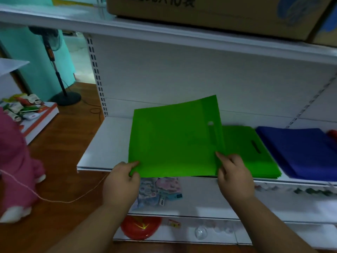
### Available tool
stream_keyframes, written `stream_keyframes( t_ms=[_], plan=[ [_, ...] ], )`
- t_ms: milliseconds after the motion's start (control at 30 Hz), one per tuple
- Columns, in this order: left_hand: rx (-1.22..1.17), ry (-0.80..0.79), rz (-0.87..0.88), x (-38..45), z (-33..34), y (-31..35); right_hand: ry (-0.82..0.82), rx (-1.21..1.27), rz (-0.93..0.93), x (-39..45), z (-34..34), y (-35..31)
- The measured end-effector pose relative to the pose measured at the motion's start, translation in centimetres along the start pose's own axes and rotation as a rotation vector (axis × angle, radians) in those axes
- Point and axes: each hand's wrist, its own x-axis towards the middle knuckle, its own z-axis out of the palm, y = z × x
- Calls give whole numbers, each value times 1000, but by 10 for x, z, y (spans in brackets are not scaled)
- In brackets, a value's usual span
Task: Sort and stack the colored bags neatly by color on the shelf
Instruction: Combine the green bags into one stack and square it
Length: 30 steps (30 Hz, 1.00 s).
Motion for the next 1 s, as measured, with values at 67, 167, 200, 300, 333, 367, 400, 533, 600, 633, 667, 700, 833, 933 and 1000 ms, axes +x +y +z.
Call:
stream_keyframes(
  t_ms=[67,167,200,300,333,367,400,533,600,633,667,700,833,933,1000],
  plan=[
    [31,-5,65,-1,22,29,-6,1,45,-2,-13,34],
    [34,-2,92,-5,59,73,-27,-8,79,2,-33,87],
    [31,-8,84,-9,72,86,-44,-15,100,4,-39,102],
    [63,-16,101,-22,107,115,-71,-21,130,9,-53,146],
    [89,-19,101,-23,118,123,-91,-28,132,12,-55,160],
    [114,-23,97,-23,127,131,-117,-39,134,15,-56,172],
    [140,-30,93,-22,136,138,-143,-52,135,19,-56,183],
    [296,-69,105,-23,164,157,-257,-64,148,30,-53,216],
    [353,-108,63,-27,171,161,-312,-72,140,35,-51,226],
    [367,-99,65,-29,174,162,-321,-91,137,38,-50,230],
    [382,-95,68,-30,175,163,-323,-106,141,40,-49,233],
    [399,-86,72,-31,175,163,-320,-101,145,42,-47,237],
    [370,-2,59,-29,172,167,-205,82,114,38,-42,246],
    [261,65,1,-28,170,167,-78,200,77,37,-33,241],
    [134,39,-25,-21,169,163,-48,208,94,37,-27,237]
  ],
)
